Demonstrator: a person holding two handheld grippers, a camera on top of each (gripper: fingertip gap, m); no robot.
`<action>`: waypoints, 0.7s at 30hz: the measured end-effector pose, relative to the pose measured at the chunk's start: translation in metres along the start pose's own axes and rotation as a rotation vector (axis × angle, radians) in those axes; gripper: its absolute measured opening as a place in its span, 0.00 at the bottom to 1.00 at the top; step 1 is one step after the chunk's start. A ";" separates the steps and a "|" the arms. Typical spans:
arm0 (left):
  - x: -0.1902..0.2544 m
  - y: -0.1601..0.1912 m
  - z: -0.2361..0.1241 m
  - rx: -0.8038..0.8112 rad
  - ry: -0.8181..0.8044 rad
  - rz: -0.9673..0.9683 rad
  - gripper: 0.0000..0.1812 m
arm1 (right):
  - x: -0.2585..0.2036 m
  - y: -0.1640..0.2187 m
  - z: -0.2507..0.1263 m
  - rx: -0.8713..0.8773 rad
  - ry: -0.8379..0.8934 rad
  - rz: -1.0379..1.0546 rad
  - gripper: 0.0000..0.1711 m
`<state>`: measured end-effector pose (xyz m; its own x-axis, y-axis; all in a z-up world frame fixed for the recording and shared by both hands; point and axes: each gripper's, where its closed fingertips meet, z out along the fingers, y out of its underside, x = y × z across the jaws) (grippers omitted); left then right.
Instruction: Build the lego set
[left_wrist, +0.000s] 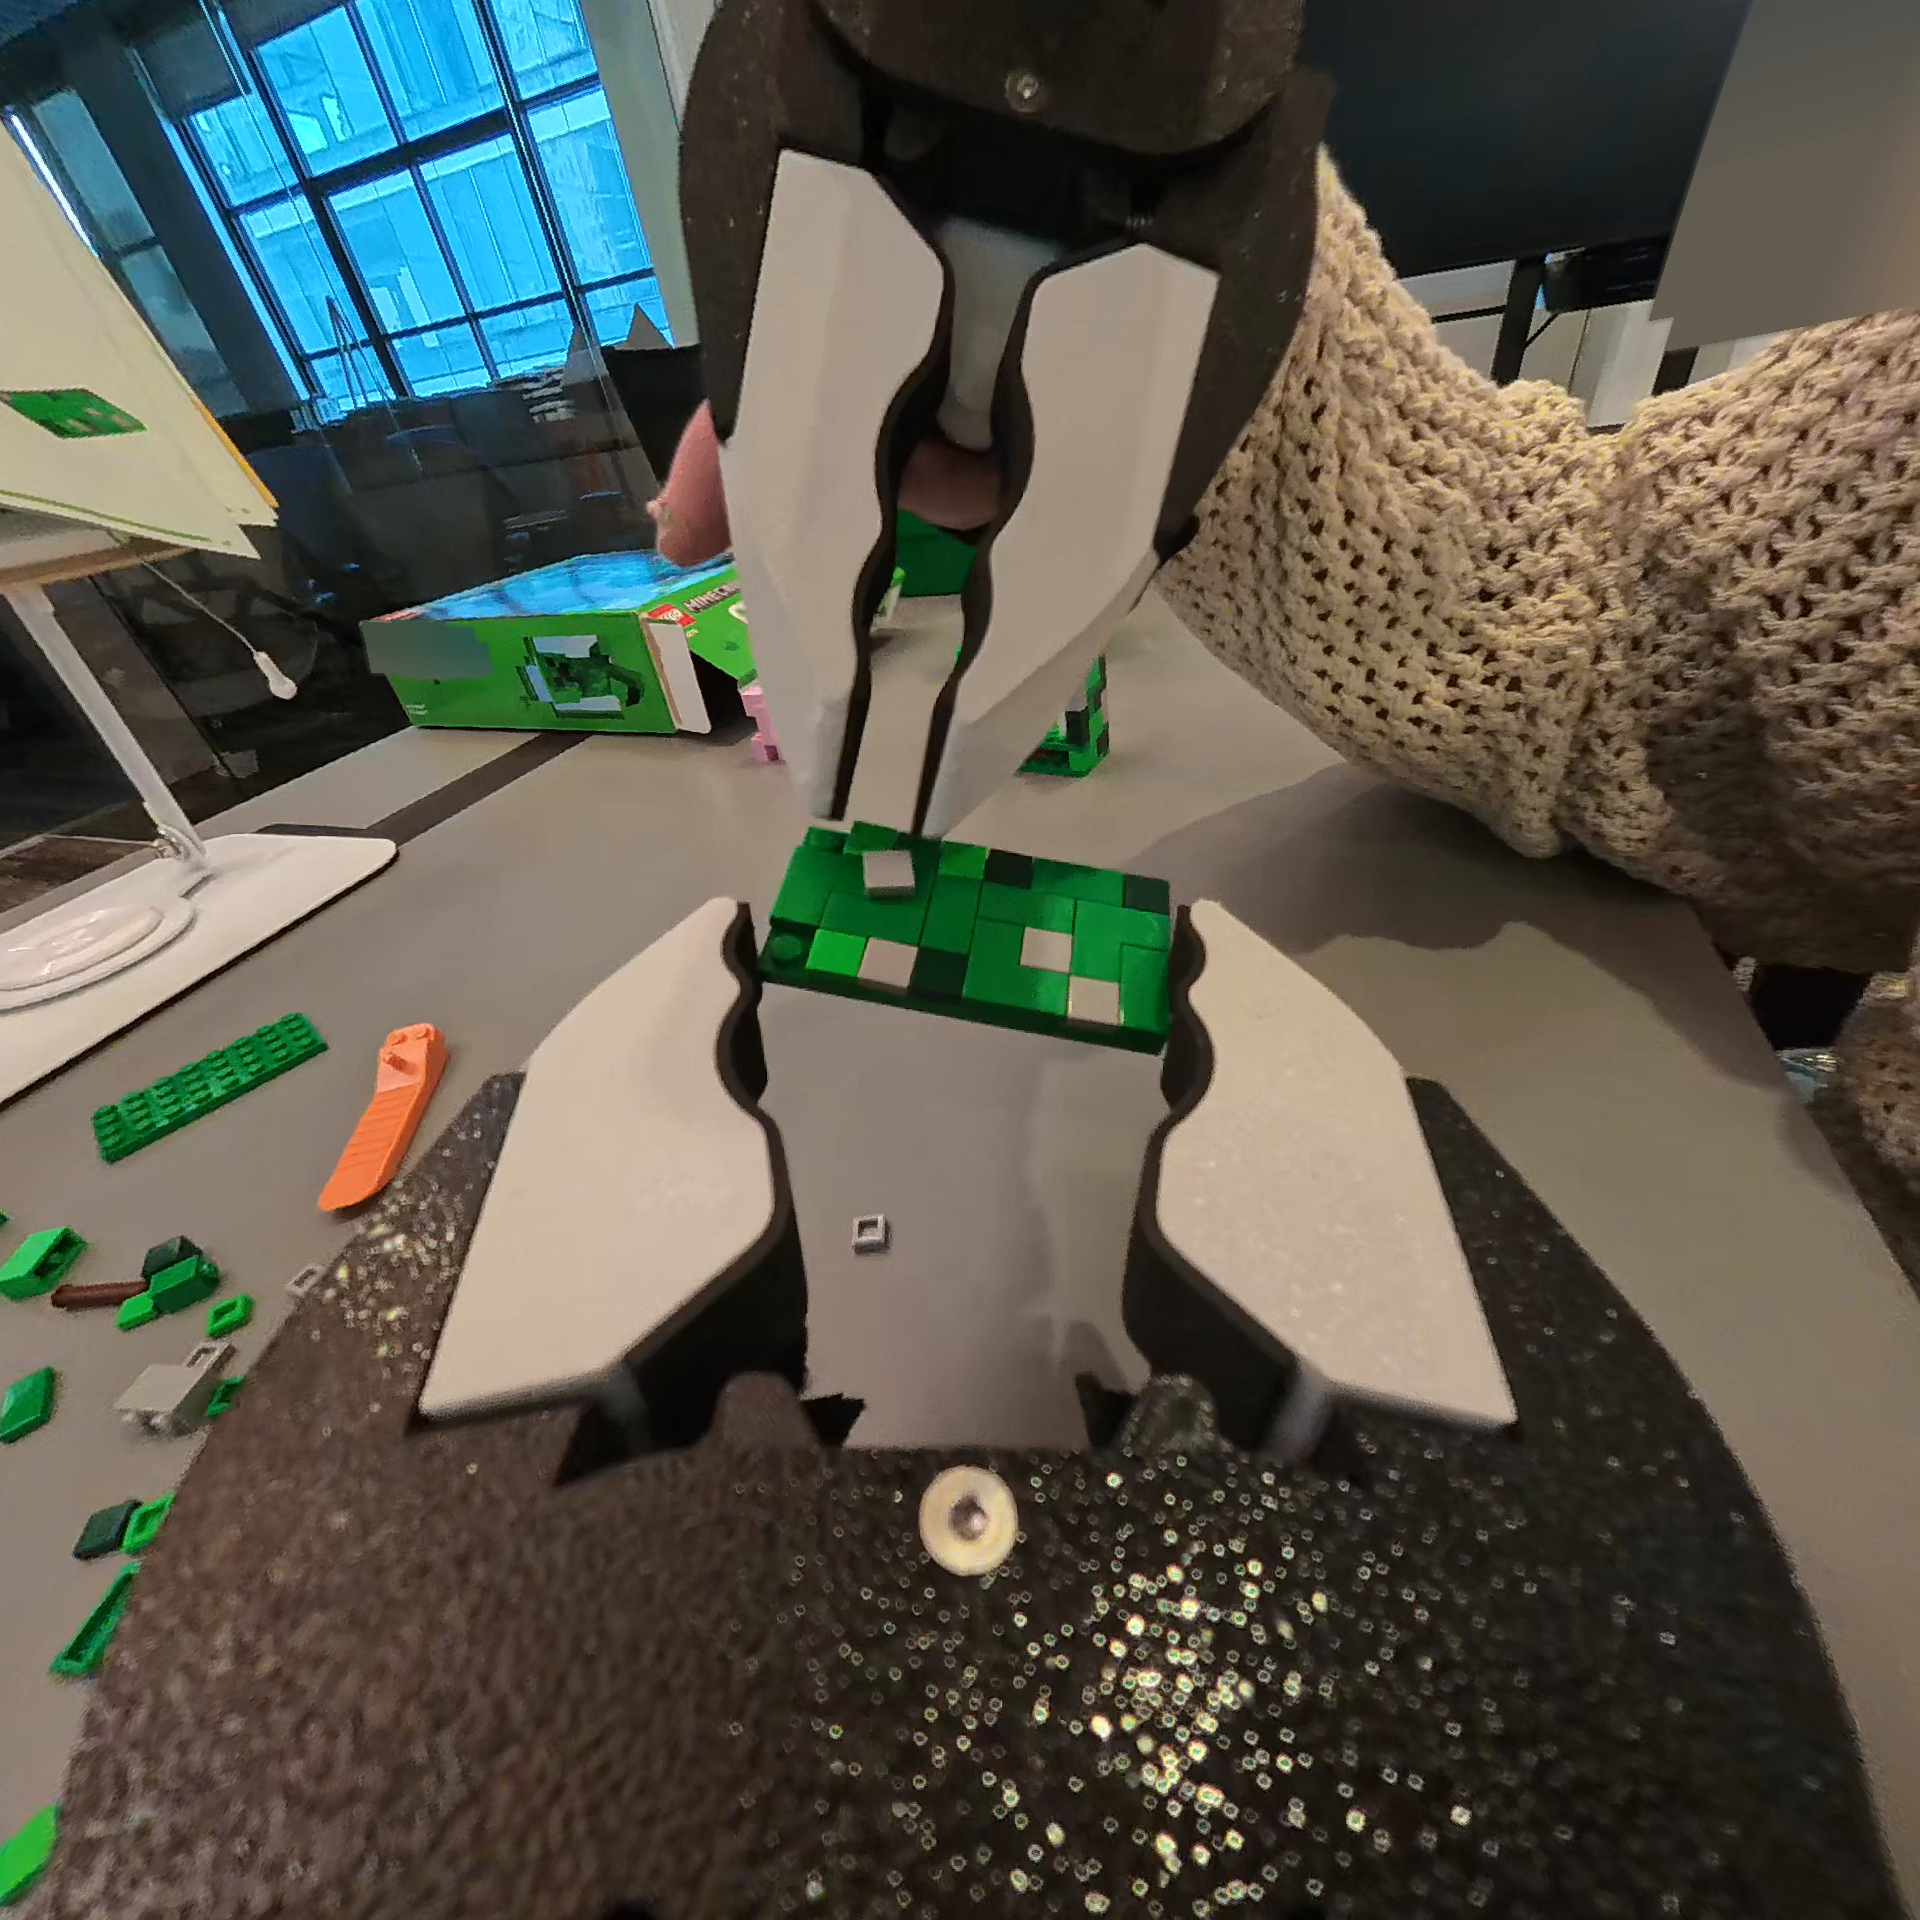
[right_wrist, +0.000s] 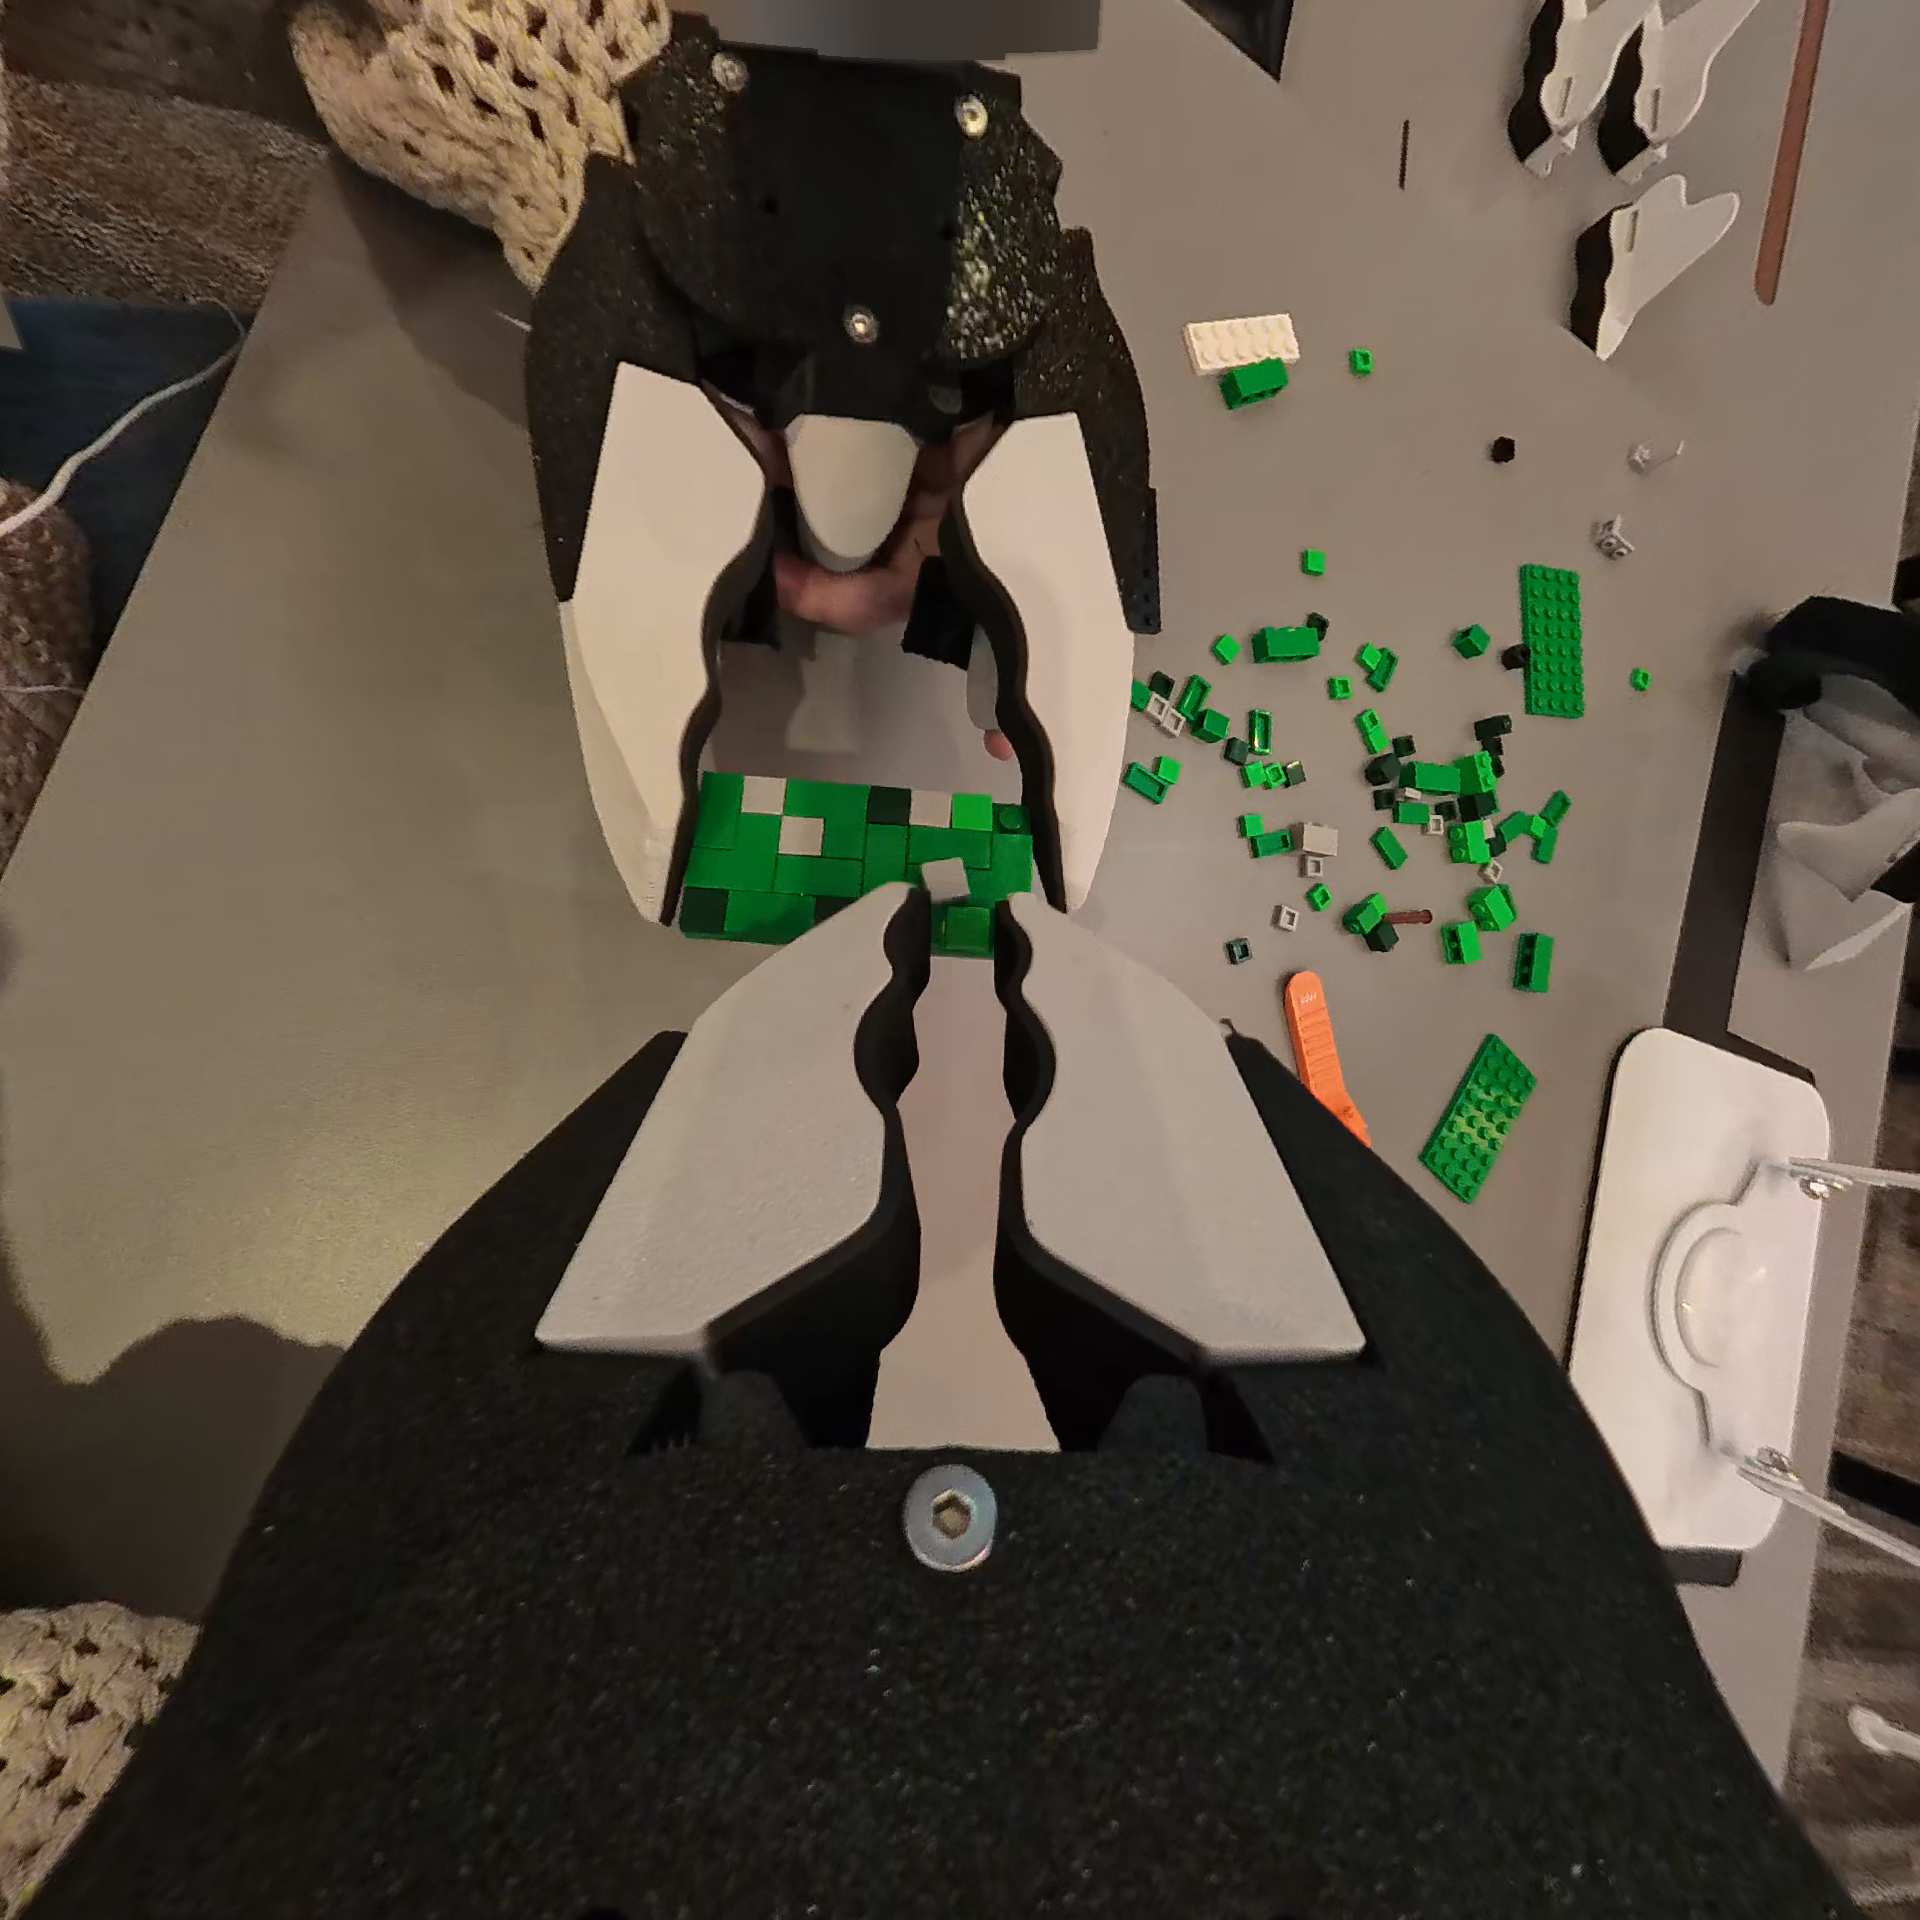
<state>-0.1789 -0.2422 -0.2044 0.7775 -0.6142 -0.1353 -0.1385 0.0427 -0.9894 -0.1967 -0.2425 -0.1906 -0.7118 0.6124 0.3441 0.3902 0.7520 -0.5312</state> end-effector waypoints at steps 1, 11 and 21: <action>0.000 0.001 0.000 -0.004 0.001 -0.003 0.41 | -0.001 -0.001 0.000 0.009 -0.006 -0.008 0.07; 0.006 0.005 0.002 -0.036 0.039 0.008 0.41 | -0.010 0.001 0.005 0.032 -0.078 -0.024 0.07; 0.006 0.003 0.001 -0.026 0.045 0.001 0.41 | -0.005 0.007 0.003 0.012 -0.069 0.018 0.04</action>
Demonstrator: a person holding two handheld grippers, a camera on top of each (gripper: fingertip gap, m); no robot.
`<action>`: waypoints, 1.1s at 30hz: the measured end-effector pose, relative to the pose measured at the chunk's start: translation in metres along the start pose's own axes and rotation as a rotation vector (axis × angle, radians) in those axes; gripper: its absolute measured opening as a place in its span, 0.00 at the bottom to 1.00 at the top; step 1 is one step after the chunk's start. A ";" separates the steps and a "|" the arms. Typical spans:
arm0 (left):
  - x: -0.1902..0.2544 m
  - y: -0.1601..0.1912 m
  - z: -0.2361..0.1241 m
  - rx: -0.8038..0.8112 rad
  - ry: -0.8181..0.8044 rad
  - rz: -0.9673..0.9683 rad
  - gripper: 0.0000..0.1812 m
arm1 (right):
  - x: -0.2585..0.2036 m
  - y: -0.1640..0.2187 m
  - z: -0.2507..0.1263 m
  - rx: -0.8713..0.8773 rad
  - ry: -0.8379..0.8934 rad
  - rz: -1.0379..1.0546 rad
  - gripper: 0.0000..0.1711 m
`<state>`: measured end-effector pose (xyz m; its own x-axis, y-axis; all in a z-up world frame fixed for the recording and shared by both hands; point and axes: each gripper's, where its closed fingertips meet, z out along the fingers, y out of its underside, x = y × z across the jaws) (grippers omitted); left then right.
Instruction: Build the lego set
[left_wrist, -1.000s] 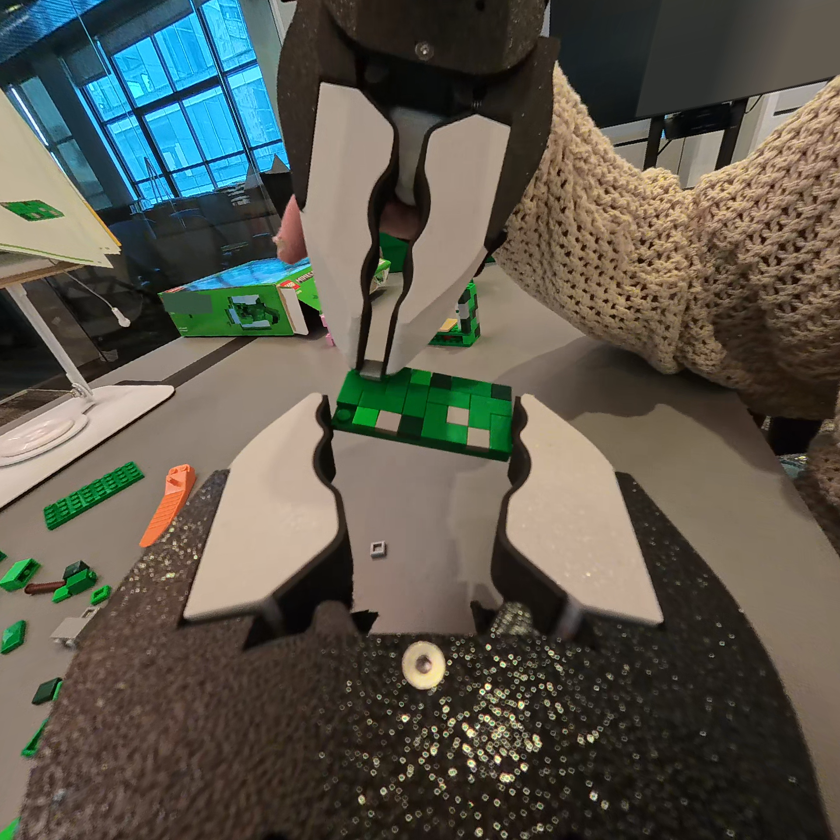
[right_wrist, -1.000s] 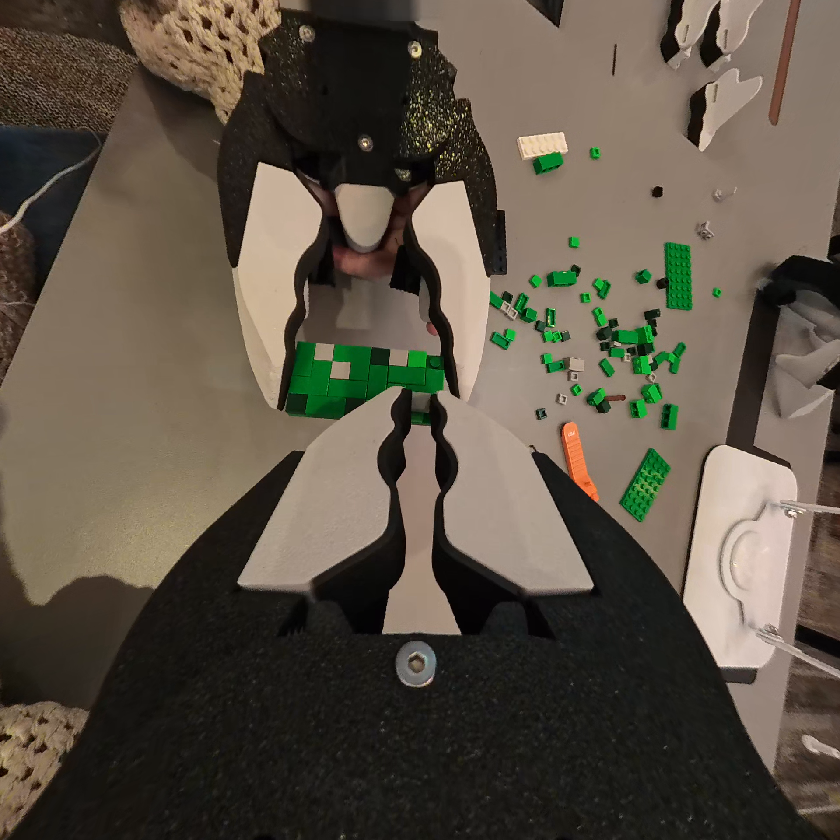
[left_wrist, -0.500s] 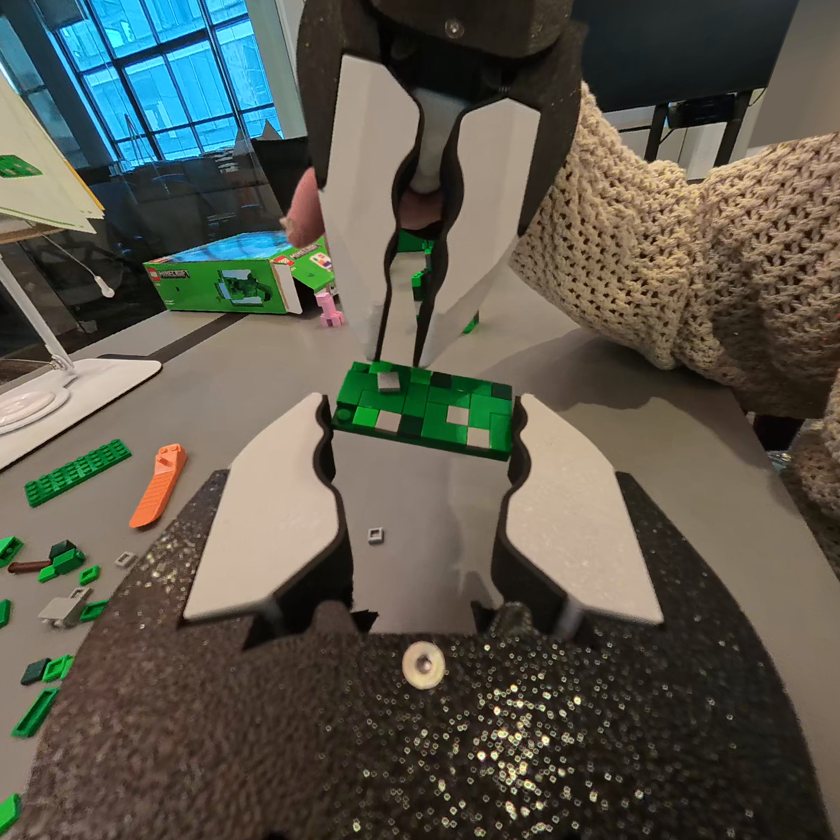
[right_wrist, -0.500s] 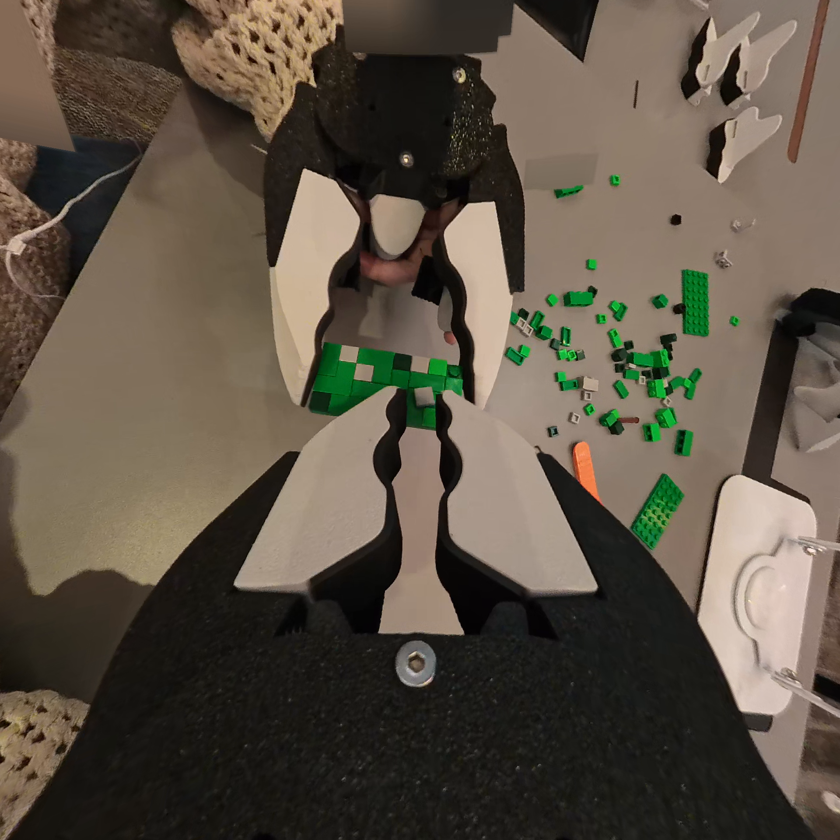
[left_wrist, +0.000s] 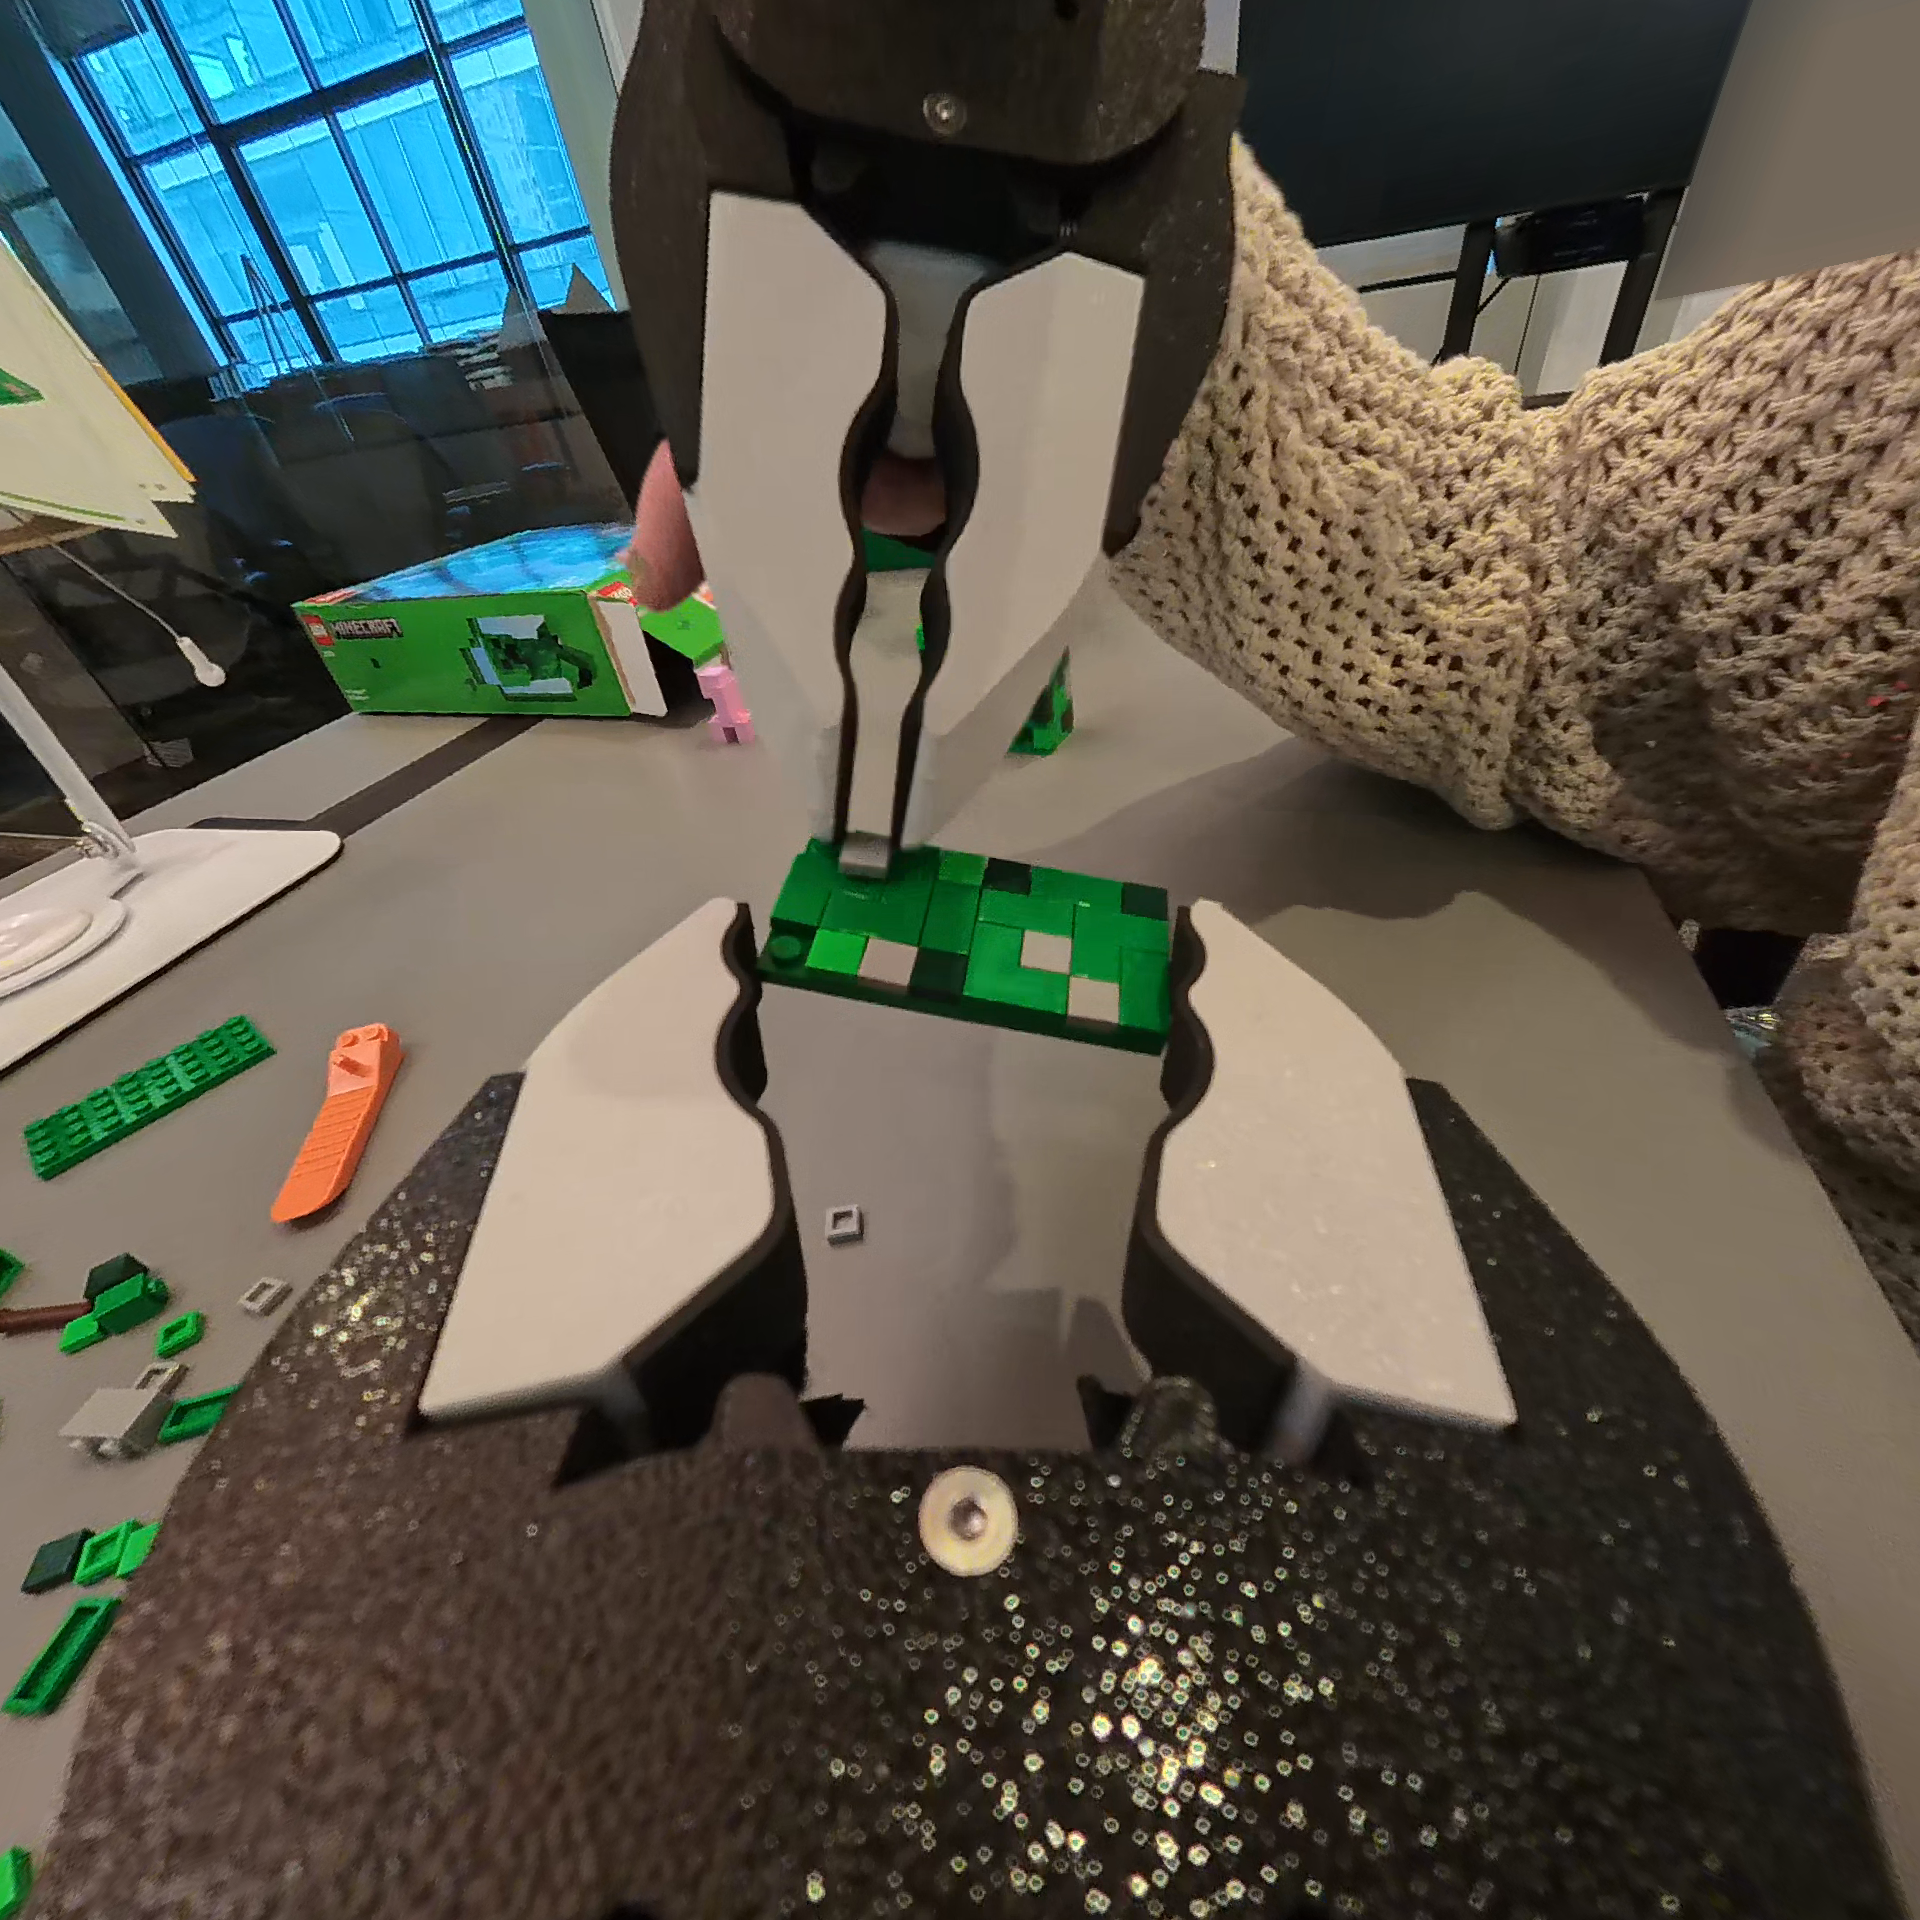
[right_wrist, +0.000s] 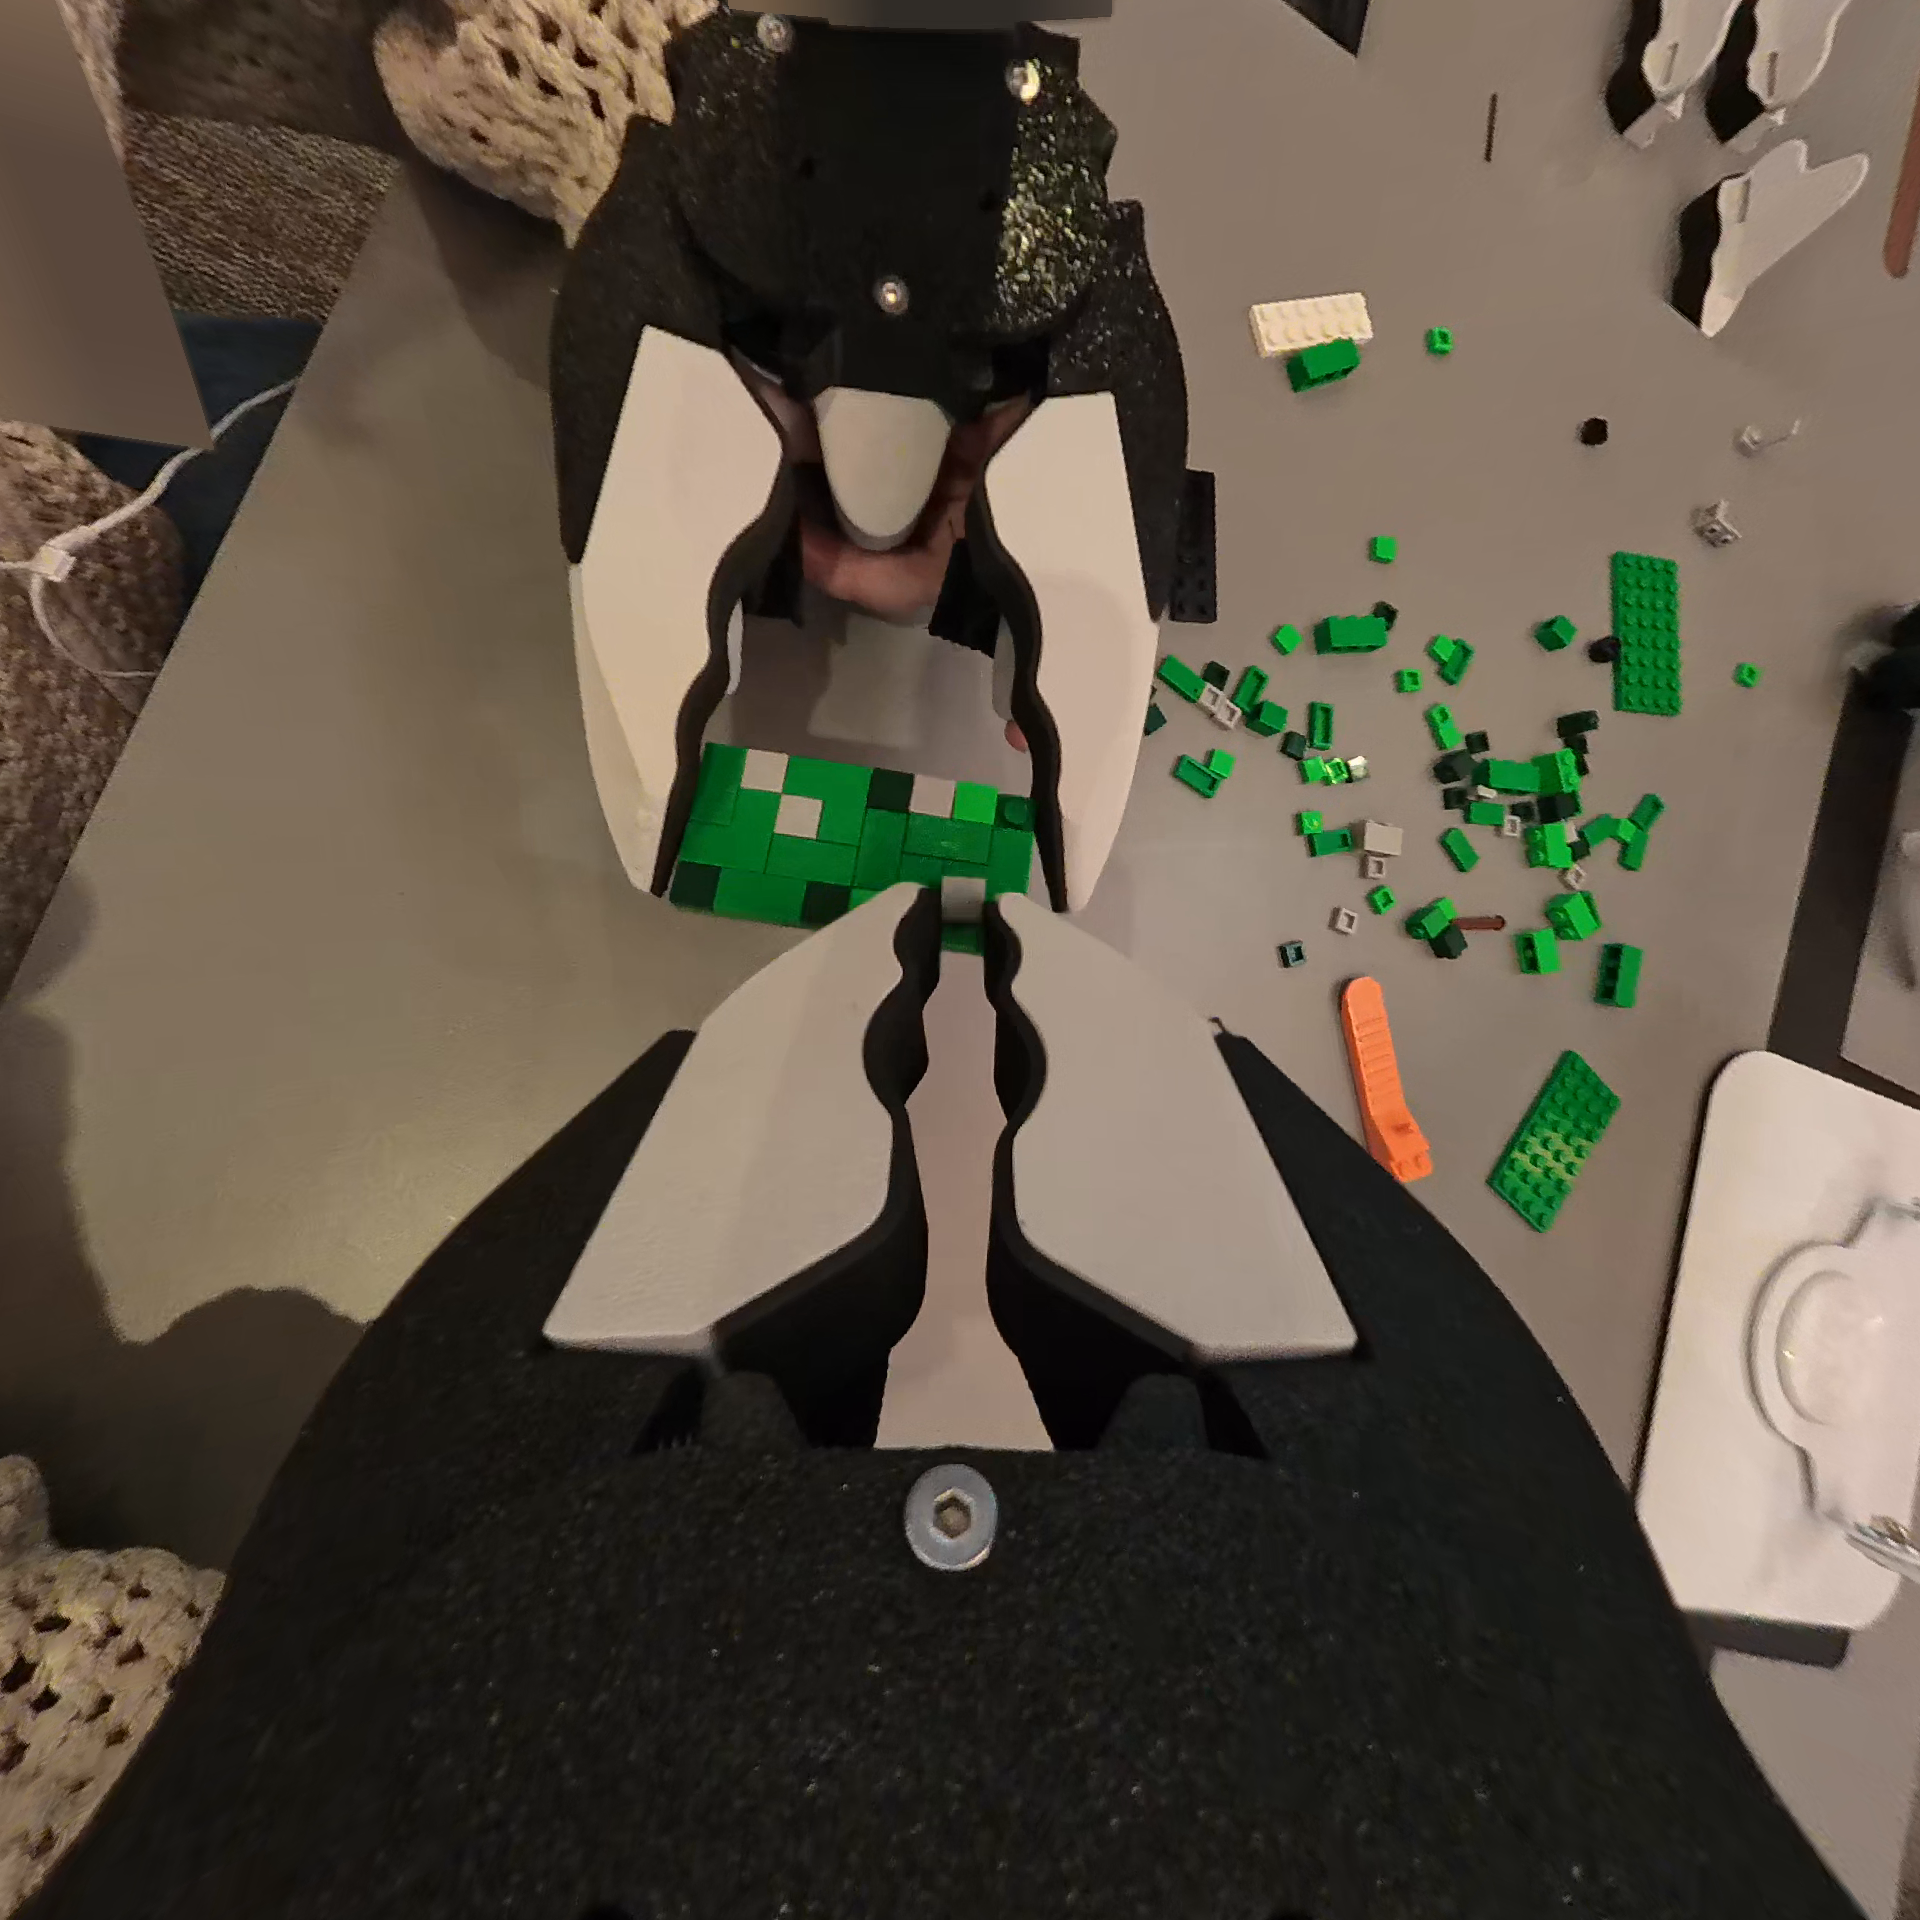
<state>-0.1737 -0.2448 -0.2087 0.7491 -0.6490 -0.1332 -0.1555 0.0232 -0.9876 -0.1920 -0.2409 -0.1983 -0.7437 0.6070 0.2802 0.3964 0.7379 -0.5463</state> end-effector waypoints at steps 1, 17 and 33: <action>0.000 0.000 0.000 0.002 0.000 -0.002 0.41 | 0.002 0.001 -0.001 -0.005 0.011 0.002 0.04; 0.002 -0.002 0.000 0.014 0.003 0.021 0.41 | 0.004 0.003 -0.003 -0.026 0.034 0.019 0.04; -0.003 -0.006 -0.003 0.052 -0.001 -0.017 0.41 | 0.017 0.000 -0.025 0.036 0.170 -0.017 0.12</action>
<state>-0.1764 -0.2454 -0.2019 0.7519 -0.6490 -0.1160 -0.1086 0.0515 -0.9927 -0.1910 -0.2235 -0.1740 -0.6472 0.6378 0.4175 0.3625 0.7393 -0.5675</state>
